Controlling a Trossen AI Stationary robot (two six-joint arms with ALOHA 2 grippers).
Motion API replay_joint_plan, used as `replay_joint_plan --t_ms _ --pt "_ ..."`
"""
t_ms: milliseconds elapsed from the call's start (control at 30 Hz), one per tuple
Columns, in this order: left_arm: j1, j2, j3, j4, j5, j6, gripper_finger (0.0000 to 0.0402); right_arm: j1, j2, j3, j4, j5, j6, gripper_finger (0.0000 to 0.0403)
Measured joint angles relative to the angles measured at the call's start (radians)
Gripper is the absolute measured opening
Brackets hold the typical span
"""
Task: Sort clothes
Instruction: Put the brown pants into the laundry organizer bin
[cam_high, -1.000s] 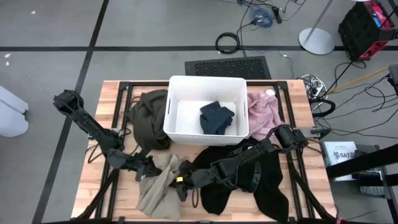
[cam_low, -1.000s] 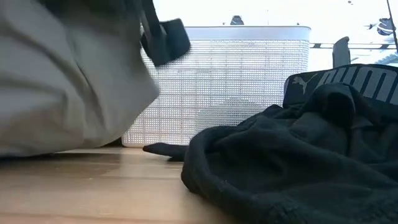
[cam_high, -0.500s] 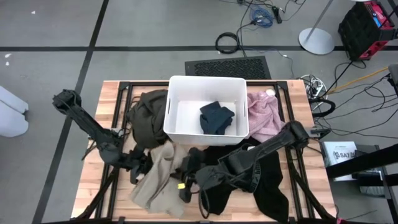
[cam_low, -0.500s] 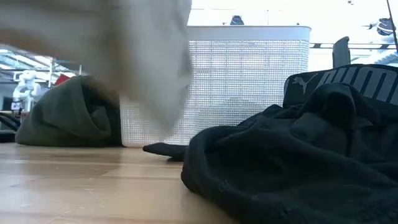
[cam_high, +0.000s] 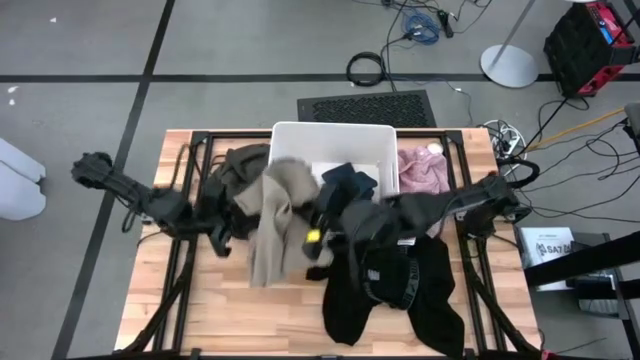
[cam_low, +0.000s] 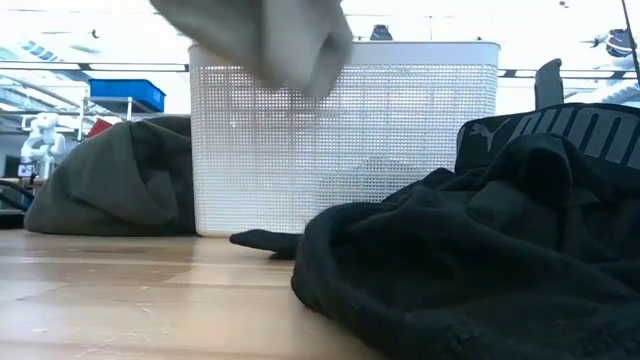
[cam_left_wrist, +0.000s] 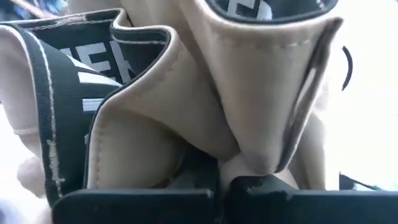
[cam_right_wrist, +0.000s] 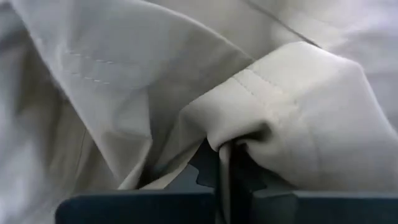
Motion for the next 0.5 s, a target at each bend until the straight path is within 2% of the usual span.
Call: replay_joint_plan --t_ms 200,333,433,500 --pt "0.231 0.025 0.264 -0.242 0.087 0.062 0.0004 -0.117 -0.126 0.0 0.083 -0.005 -0.118 0.0" --pt "0.423 0.103 0.408 -0.319 0.217 0.049 0.0004 -0.197 -0.174 0.001 0.091 -0.033 -0.154 0.0" --pt "0.552 0.194 0.466 -0.377 0.359 -0.024 0.0004 -0.254 -0.183 0.002 -0.004 -0.056 -0.087 0.0" --pt "0.614 0.256 0.468 -0.41 0.433 -0.07 0.0004 -0.288 -0.174 -0.002 -0.129 -0.071 -0.009 0.0"
